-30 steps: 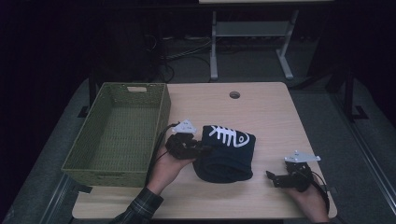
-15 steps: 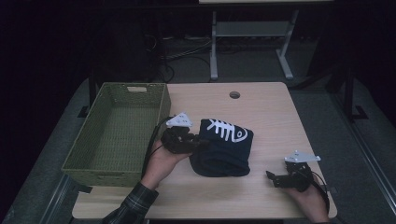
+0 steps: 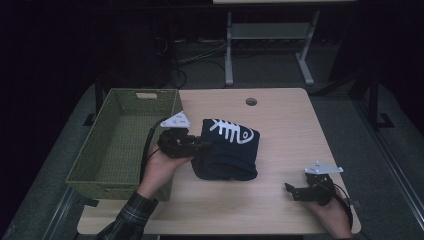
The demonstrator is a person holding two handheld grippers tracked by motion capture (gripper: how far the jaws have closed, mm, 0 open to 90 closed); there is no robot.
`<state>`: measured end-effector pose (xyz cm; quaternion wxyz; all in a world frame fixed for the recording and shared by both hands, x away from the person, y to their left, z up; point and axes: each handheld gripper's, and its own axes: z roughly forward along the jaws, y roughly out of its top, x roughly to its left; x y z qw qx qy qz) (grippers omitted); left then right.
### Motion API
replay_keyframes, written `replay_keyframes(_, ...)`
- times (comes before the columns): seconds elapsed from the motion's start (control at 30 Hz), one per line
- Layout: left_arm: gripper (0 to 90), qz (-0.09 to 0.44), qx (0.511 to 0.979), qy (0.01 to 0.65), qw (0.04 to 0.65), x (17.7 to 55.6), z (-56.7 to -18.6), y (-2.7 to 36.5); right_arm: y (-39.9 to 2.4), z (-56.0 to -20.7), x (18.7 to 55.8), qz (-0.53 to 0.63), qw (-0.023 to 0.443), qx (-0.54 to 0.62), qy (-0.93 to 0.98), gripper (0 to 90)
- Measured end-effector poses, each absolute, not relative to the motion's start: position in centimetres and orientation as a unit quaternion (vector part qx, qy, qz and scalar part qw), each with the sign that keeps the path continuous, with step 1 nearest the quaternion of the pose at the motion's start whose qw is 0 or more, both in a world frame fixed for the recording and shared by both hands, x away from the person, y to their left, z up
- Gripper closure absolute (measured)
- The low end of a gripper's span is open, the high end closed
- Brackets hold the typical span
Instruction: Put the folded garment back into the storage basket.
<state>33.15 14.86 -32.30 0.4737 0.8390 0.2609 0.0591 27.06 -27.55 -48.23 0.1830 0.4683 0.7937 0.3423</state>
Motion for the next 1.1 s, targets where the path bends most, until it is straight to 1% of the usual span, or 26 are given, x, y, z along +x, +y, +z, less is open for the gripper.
replay_keyframes(0.67, 72.9, 0.089, 0.819, 0.281, 0.493, 33.1, -29.0, 19.5, -27.5, -48.2, 27.1, 0.342, 0.184, 0.469, 0.793, 8.7)
replay_keyframes(1.1, 72.9, 0.109, 0.811, 0.292, 0.495, 32.8, -27.0, 22.5, -27.5, -48.2, 27.1, 0.342, 0.184, 0.469, 0.793, 8.7)
